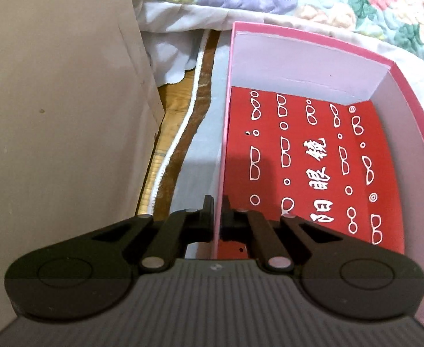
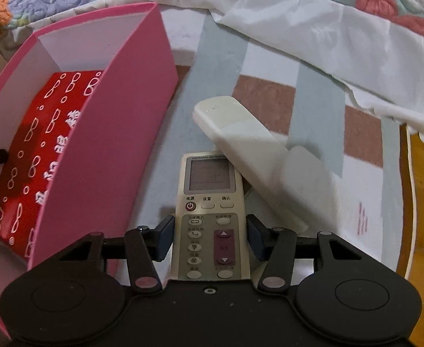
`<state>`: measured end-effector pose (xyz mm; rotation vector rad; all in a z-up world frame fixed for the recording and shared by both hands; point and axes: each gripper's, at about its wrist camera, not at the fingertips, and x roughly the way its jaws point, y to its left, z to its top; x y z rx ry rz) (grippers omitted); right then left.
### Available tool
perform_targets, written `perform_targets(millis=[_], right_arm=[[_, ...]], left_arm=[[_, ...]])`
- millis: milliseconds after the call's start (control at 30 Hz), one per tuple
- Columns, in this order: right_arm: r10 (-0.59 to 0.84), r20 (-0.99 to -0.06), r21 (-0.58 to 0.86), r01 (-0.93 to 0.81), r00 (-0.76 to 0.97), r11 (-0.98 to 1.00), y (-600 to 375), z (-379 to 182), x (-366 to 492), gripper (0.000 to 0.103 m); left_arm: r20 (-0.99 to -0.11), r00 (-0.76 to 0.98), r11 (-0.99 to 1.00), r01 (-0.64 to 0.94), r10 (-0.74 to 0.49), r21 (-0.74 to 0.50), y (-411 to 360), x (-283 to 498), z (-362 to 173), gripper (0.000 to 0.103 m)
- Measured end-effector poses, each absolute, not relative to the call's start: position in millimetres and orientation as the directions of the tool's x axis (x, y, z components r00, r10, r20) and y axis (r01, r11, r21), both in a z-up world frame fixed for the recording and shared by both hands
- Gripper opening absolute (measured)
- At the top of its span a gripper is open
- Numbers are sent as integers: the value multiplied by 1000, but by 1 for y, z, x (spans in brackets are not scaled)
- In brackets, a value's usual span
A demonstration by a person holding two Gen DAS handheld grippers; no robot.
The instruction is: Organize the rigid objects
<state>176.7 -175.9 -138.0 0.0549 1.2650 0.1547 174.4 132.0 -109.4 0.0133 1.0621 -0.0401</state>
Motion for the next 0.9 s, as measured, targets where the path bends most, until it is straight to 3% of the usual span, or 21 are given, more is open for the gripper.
perform_targets(millis=[133, 400, 733, 900], right_arm=[[184, -963, 168, -93, 195, 981, -176, -154, 183, 64], [178, -957, 171, -48, 228, 984, -177, -142, 162, 62], [200, -923, 196, -45, 329, 980, -187, -117, 135, 62], [205, -906, 186, -87, 370, 979, -186, -107, 126, 62]], left_arm=[[-885, 461, 998, 8, -65, -69, 144, 177, -112, 4], [-891, 440, 991, -8, -114, -131, 155, 180, -115, 5], [-883, 466, 998, 56, -56, -34, 142, 176, -114, 2], [-885, 460, 998, 38, -66, -55, 146, 177, -113, 3]])
